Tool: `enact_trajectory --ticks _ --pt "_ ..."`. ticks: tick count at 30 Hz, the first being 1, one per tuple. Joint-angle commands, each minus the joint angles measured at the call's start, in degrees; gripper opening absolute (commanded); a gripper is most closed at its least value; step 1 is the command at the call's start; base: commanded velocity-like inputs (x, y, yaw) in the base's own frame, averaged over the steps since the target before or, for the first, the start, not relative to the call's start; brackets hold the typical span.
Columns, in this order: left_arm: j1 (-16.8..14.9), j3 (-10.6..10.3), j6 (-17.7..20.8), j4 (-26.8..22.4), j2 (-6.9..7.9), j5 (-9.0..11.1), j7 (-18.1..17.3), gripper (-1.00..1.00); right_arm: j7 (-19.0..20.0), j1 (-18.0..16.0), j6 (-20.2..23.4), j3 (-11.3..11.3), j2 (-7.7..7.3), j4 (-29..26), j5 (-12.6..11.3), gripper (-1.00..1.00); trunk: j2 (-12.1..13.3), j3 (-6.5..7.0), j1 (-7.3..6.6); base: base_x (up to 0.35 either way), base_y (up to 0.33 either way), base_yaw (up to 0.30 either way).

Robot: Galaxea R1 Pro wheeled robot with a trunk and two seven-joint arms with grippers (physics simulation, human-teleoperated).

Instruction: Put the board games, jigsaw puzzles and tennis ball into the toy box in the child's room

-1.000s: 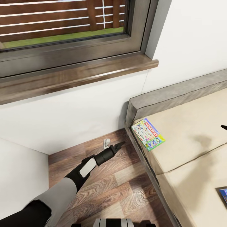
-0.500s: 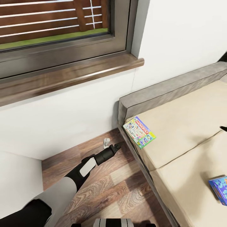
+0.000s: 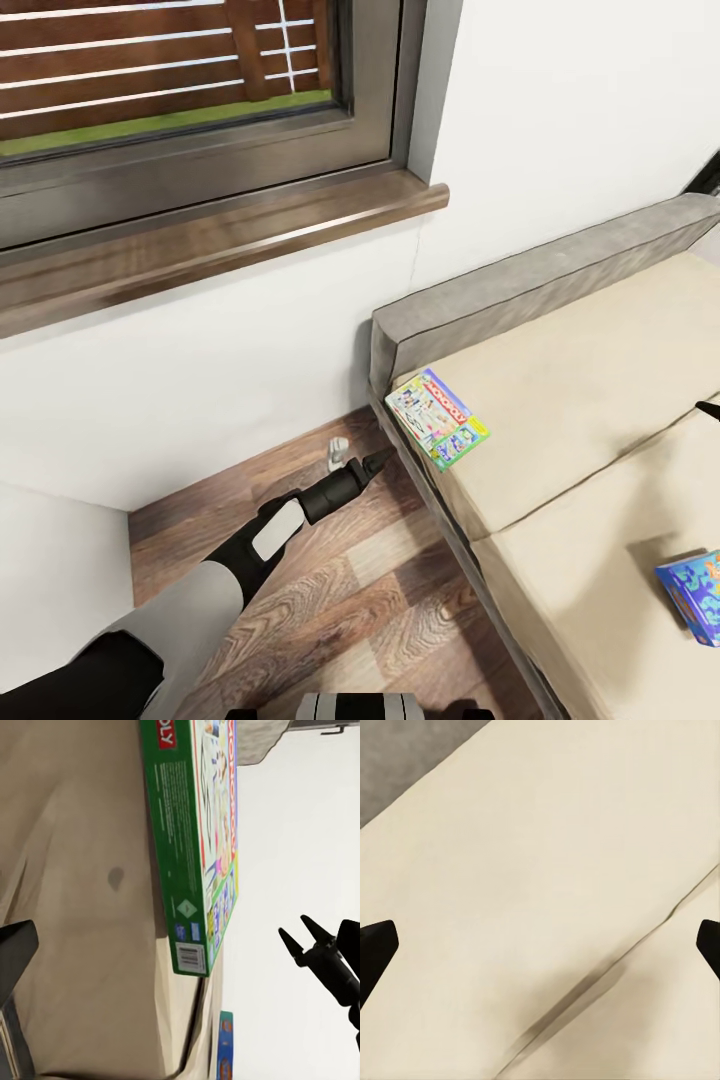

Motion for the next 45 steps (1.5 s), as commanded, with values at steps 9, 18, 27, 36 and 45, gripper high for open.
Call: enact_trajectory --ticks 9,18,27,36,45 --pt "-0.05 -0.04 0.49 0.08 1.31 0.72 -0.13 1.0 0.04 0.07 0.37 -0.13 1.11 -0.65 -0.07 1.0 -0.01 -0.03 0.0 0.0 0.0 -0.005" --pt "-0.14 -0.02 0.43 0.09 1.81 0.7 -0.07 1.0 -0.3 0.06 0.49 -0.77 0.61 -2.5 0.04 1.0 -0.01 -0.03 0.0 0.0 0.0 -0.001" --pt "-0.4 -0.01 0.4 0.1 1.95 0.69 -0.04 1.0 -0.52 0.15 0.46 -2.15 0.53 -4.47 0.37 1.0 -0.01 -0.03 0.0 0.0 0.0 0.0" --pt "-1.41 -0.01 0.4 0.1 1.99 0.69 0.01 1.0 -0.51 0.21 0.51 -2.84 0.5 -4.94 0.45 1.0 -0.01 -0.03 0.0 0.0 0.0 0.0" --pt "-1.65 0.02 0.47 0.1 1.99 0.75 0.03 1.0 -0.49 0.21 0.52 -3.36 0.51 -5.0 0.47 1.0 -0.01 -0.03 0.0 0.0 0.0 -0.105"
